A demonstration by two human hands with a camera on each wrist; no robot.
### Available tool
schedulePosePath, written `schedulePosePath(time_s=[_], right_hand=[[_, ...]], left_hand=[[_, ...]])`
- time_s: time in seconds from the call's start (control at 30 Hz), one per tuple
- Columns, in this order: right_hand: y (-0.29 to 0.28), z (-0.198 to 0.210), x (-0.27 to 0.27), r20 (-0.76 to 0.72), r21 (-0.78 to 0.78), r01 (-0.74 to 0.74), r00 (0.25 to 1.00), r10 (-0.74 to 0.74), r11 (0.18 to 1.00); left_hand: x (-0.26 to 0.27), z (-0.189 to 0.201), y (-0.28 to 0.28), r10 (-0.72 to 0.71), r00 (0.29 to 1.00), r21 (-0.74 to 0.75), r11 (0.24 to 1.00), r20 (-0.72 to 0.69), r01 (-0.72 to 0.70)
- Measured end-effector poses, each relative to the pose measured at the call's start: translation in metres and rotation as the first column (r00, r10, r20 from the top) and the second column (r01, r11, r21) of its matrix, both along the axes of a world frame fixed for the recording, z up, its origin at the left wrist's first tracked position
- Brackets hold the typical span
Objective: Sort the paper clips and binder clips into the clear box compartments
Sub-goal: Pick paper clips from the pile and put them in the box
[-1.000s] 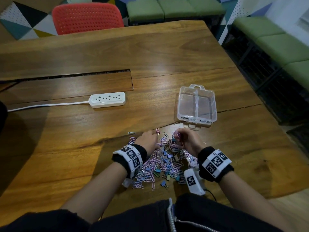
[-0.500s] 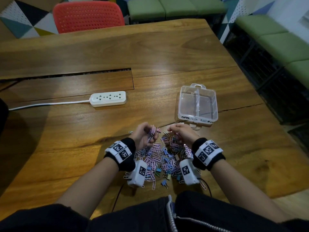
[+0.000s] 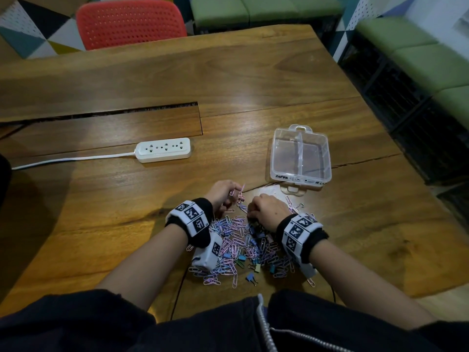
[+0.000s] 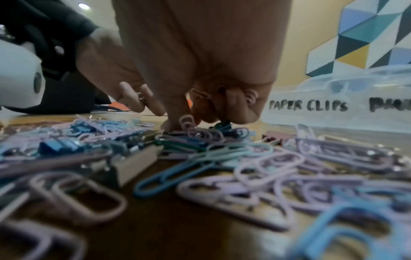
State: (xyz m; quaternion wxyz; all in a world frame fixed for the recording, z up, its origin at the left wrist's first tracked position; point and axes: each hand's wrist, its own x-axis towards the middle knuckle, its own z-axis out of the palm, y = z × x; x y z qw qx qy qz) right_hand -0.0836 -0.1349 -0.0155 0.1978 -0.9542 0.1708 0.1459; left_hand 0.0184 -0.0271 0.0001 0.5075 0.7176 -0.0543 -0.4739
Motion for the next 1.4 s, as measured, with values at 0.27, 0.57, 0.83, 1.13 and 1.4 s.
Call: schedulePosePath(time_s=[0.27, 0.57, 0.83, 1.13, 1.4], right_hand=[[-0.017, 0.007, -0.013, 0.120, 0.524, 0.261, 0.919, -0.374, 0.811], [-0.037, 0.020, -0.016, -0.306, 0.924, 0.382, 0.700, -0.645, -0.025], [-0.037, 0.016, -0.007, -0.264, 0.879, 0.432, 0.794, -0.548, 0.202], [-0.020, 0.011, 0.019, 0.019, 0.352, 0.344, 0.927, -0.375, 0.871], [-0.011, 0.011, 0.023, 0.000, 0.080, 0.180, 0.984, -0.181, 0.980]], left_hand=[[-0.004, 0.000, -0.002, -0.212, 0.944, 0.154, 0.972, 0.251, 0.177], [-0.004, -0.012, -0.020, -0.625, 0.602, 0.643, 0.731, 0.497, 0.229], [-0.006, -0.020, -0.020, -0.639, 0.625, 0.665, 0.706, 0.449, 0.244], [-0.005, -0.012, -0.011, -0.690, 0.608, 0.661, 0.671, 0.392, 0.335], [0.005, -0.008, -0.007, -0.519, 0.715, 0.517, 0.818, 0.469, 0.254]])
